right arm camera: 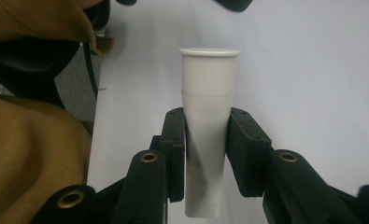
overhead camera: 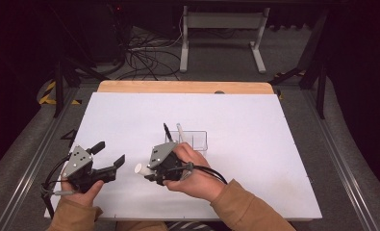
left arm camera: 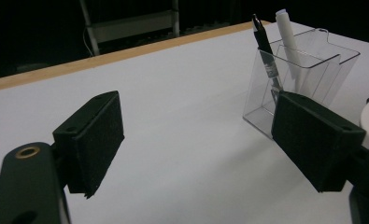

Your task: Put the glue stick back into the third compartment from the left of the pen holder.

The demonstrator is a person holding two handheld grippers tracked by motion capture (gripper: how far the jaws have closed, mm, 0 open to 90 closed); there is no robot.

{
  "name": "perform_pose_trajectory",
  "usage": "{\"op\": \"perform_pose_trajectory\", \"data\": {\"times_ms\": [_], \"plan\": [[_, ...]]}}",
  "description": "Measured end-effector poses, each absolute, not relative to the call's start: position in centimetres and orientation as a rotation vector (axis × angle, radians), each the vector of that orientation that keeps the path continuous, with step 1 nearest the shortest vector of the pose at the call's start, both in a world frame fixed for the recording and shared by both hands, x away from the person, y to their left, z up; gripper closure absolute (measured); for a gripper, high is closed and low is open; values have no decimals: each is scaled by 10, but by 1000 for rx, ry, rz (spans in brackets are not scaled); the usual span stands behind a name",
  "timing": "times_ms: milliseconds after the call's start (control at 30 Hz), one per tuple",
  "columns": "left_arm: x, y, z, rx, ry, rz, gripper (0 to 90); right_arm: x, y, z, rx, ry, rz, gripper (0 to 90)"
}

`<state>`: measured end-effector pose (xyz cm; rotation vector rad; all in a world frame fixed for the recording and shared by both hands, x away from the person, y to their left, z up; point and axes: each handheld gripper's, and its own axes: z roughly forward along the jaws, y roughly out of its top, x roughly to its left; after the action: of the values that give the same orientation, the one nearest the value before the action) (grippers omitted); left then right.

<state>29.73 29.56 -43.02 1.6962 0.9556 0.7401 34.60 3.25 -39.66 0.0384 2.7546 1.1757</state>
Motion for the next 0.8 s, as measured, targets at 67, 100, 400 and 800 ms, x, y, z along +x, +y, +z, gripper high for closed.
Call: {"op": "perform_pose_trajectory", "data": {"times_ms": [67,100,400,800], "plan": [[297,295,-430,1696,956,739,178,346,28,-393,53,2729,1218,696],[297,295,-430,1693,956,740,178,346,25,-391,64,2717,1234,696],[297,295,-430,1694,955,743,178,347,3,-383,144,2609,1373,695],[297,294,-431,1702,953,740,178,349,-26,-375,230,2479,1510,695]]}}
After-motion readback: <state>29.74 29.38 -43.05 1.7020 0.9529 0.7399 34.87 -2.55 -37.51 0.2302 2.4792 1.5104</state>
